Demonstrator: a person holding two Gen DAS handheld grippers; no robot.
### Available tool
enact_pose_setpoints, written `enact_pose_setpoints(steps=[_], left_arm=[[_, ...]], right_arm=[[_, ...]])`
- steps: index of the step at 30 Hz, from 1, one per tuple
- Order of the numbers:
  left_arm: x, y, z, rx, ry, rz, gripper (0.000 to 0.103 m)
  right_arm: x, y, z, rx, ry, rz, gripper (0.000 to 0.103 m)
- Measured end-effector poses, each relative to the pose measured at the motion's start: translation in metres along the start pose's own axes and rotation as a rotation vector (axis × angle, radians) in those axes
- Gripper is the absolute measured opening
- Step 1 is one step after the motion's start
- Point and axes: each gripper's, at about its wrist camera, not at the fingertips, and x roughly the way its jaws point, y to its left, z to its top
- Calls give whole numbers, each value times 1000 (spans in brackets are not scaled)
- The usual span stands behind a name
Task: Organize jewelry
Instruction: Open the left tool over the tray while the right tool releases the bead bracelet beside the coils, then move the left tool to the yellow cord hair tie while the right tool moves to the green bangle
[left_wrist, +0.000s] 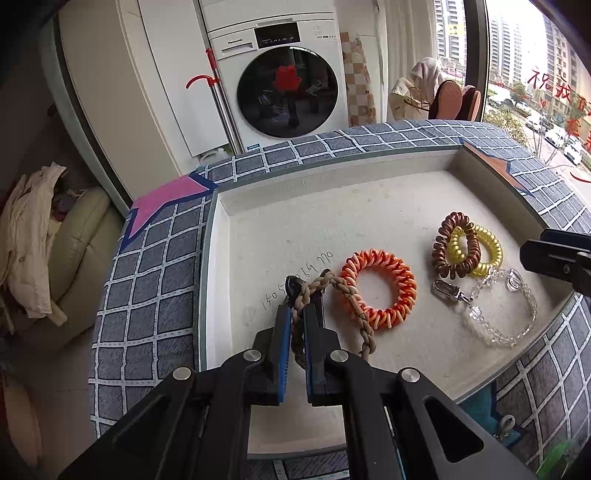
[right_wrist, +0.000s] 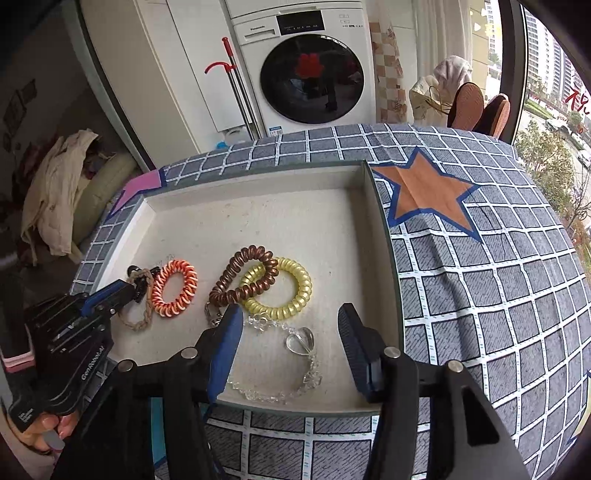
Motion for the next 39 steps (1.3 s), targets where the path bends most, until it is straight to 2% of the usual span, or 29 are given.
enact_pose_setpoints(steps=[7,14,15,16,18,21,25,27,29,30,33,35,39], left_arm=[[0,0,1,1,4,-13,26],[-10,5,6,-31,-30,-19,29],[-11,5,6,-34,-35,-15,62],[-13,6,6,-39,-36,-8,103],[-22,9,4,-61,-88,20,103],[-24,8,6,-61,-80,3,103],[-42,9,5,-66,-115,7,103],[-52,11,0,-66,-127,10,103],[-59,15,-5,-77,-116,0,103],[-62,17,-10,-88,-101,-13,103],[-70,21,-28,-91,-64,-76,103],[-78,22,-43,-96,-63,-74,103],[-92,24,-72,-132,-44,-116,103]], right_arm=[[-27,2,-8,22,-37,28,59],[-51,2,-23,36,-63,47,64],[-54,1,-26,40,-65,49,64],[-56,1,-28,43,-66,50,64],[-59,0,-33,49,-67,53,65],[-65,-2,-38,62,-71,53,67],[-79,-6,-43,82,-96,65,83],[-86,-8,-46,90,-111,69,83],[-93,-10,-50,104,-119,71,88],[-96,-11,-52,113,-124,76,94],[-107,-13,-63,126,-143,83,95],[-113,-13,-71,123,-156,73,95],[-119,-11,-90,118,-150,53,95]])
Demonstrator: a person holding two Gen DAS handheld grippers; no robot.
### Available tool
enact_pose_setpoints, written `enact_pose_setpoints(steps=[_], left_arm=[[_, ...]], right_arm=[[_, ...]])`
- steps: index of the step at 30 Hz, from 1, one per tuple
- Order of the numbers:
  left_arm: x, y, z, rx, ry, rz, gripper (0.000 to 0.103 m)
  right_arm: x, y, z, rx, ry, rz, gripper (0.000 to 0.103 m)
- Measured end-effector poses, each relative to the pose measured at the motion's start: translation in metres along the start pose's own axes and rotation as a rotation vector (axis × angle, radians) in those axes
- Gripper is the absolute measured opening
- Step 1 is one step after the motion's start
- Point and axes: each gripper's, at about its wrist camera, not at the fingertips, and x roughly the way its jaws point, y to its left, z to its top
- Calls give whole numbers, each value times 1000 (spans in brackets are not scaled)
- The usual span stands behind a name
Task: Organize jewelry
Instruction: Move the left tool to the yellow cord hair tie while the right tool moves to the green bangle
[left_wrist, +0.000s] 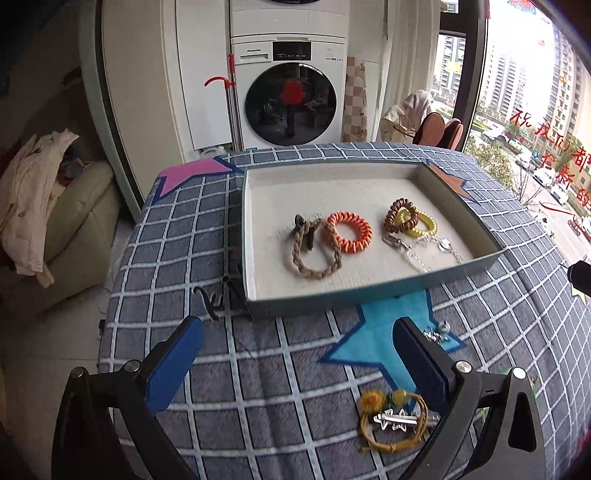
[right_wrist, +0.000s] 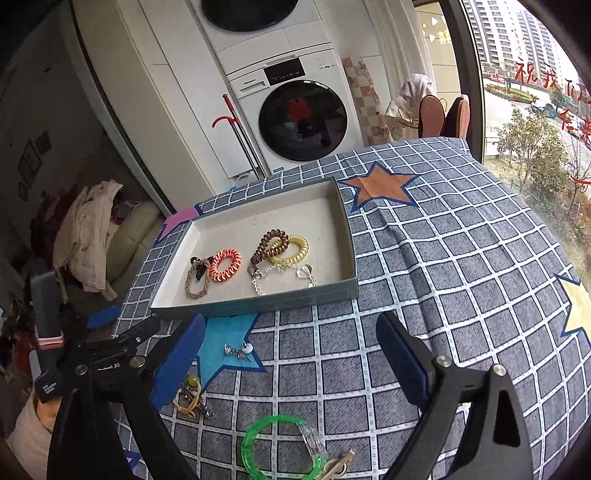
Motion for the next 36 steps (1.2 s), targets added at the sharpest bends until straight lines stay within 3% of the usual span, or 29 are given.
enact_pose_setpoints(steps=[7,16,32,36], left_arm=[[-14,5,-40,-58,54,-30,103],[-17,-16,-74,17,79,7,103],[-7,-17,-67,-25,115,20,103],[-1,-19,-68,-20,136,34,103]], right_arm=[[-4,-8,-39,-2,123,-24,95],[-3,-20,-98,1,211,-103,95],[0,-2,-86,-99,182,-133,94],[5,3,-81,-151,190,-151,83]])
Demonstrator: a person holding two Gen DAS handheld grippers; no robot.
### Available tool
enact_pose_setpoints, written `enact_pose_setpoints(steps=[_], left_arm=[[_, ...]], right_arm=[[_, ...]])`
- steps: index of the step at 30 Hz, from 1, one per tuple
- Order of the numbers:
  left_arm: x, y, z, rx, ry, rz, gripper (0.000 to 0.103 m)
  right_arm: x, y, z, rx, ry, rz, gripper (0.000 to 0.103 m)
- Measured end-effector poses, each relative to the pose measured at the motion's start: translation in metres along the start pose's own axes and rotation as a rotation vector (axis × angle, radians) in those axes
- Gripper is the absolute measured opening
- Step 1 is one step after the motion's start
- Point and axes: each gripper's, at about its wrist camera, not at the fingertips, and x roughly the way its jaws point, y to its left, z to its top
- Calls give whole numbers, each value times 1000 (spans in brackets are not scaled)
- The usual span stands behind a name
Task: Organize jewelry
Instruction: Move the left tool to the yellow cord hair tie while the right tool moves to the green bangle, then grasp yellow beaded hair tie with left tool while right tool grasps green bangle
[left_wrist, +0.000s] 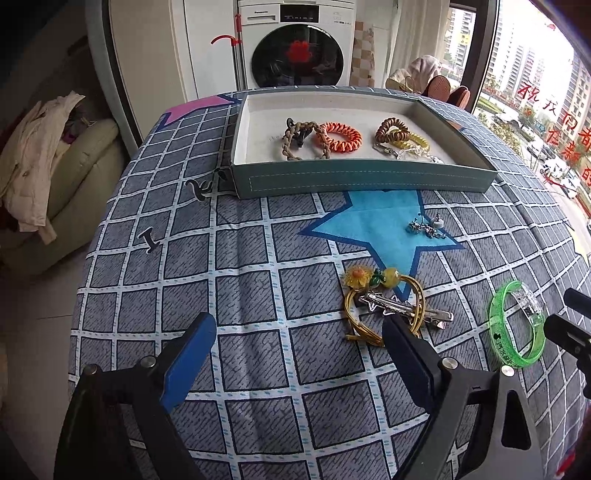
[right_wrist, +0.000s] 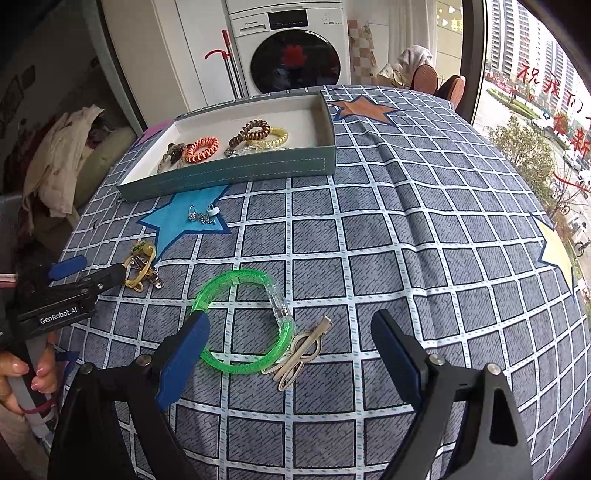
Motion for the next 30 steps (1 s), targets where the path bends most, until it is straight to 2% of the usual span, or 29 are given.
enact_pose_setpoints(steps=[7,11,12,14,19,20,22,23,24,25,30], left_arm=[[6,-9,2,18,15,1,103],[7,-11,1,25,11,0,103],[8,-12,1,28,15,-9,97],[8,-15,1,42,14,2,94],[4,-25,0,89,2,-20,71],[3,-27,0,99,2,-32,67],[2,-31,-1,116,3,-51,50],[2,-33,-1,128,2,-56,45],[1,-35,-2,138,1,-63,31],[0,-36,-3,144,1,-63,28],[-4,-23,-2,90,1,-125,23]], right_arm=[[18,6,6,-84,53,-16,53],[26,14,5,-146,64,-48,49],[27,17,5,-163,65,-60,49],[28,20,3,-195,59,-75,48],[28,22,3,-205,58,-72,46],[28,23,3,-209,60,-63,44],[27,26,2,-223,64,-46,29],[27,30,2,-237,63,-49,27],[26,33,1,-250,62,-50,21],[26,35,0,-256,61,-46,13],[21,31,1,-209,42,-37,11]])
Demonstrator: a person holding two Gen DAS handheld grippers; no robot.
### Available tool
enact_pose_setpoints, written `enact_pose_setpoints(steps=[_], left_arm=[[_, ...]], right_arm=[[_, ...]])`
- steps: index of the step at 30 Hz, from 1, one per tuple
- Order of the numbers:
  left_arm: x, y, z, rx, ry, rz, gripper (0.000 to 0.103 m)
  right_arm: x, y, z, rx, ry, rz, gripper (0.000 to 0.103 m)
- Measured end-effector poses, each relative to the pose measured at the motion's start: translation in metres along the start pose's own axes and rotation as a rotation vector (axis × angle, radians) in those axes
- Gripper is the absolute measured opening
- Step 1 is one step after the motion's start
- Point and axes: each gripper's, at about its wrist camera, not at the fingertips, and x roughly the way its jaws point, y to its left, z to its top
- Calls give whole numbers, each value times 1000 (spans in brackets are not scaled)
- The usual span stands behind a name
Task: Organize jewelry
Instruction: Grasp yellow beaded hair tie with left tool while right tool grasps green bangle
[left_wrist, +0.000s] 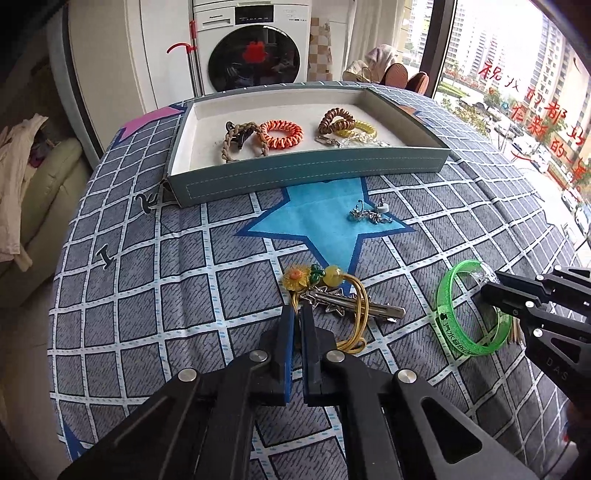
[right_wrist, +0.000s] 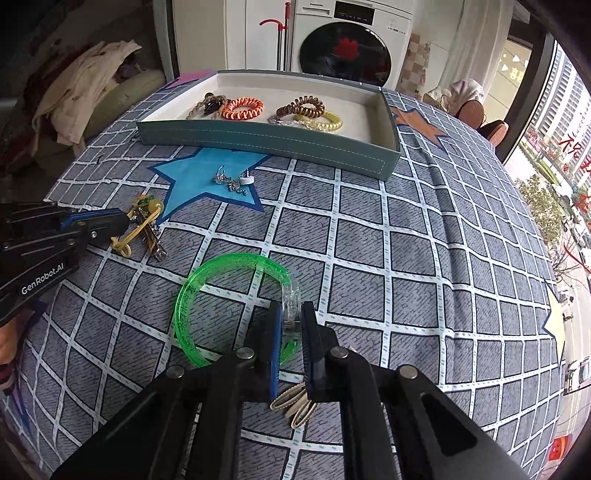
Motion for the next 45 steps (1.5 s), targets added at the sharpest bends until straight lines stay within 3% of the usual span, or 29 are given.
enact_pose_setpoints(steps=[13,21,22,23,24,25,27,30,36,39,45], left_arm=[[-35,15,7,-39,-85,-66,23],[-27,18,8,-11,-69,12,24],[-26,20,7,-12,-60,14,29],[-25,21,6,-10,-51,21,40],[-25,23,5,-13,-48,29,87],[-26,25,3,-24,-57,45,103],[-32,26,2,-27,-97,63,103],[-29,25,7,0,-93,83,103],[-1,17,16,128,-16,68,98],[7,14,16,158,-2,66,92],[13,8,22,183,-2,63,92]], right_arm=[[-25,-30,-4,142,-43,45,11],[-30,-28,-4,160,-59,74,11],[-31,-27,-4,160,-61,79,11],[-31,-26,-4,159,-63,84,11],[-32,-25,-4,158,-64,89,11],[-32,-24,-3,158,-65,93,11],[-32,-22,-3,156,-68,100,11],[-33,-20,-4,154,-69,109,11],[-38,-22,-7,168,-77,113,11],[-39,-24,-8,176,-76,114,11],[-37,-26,-8,191,-73,119,11]])
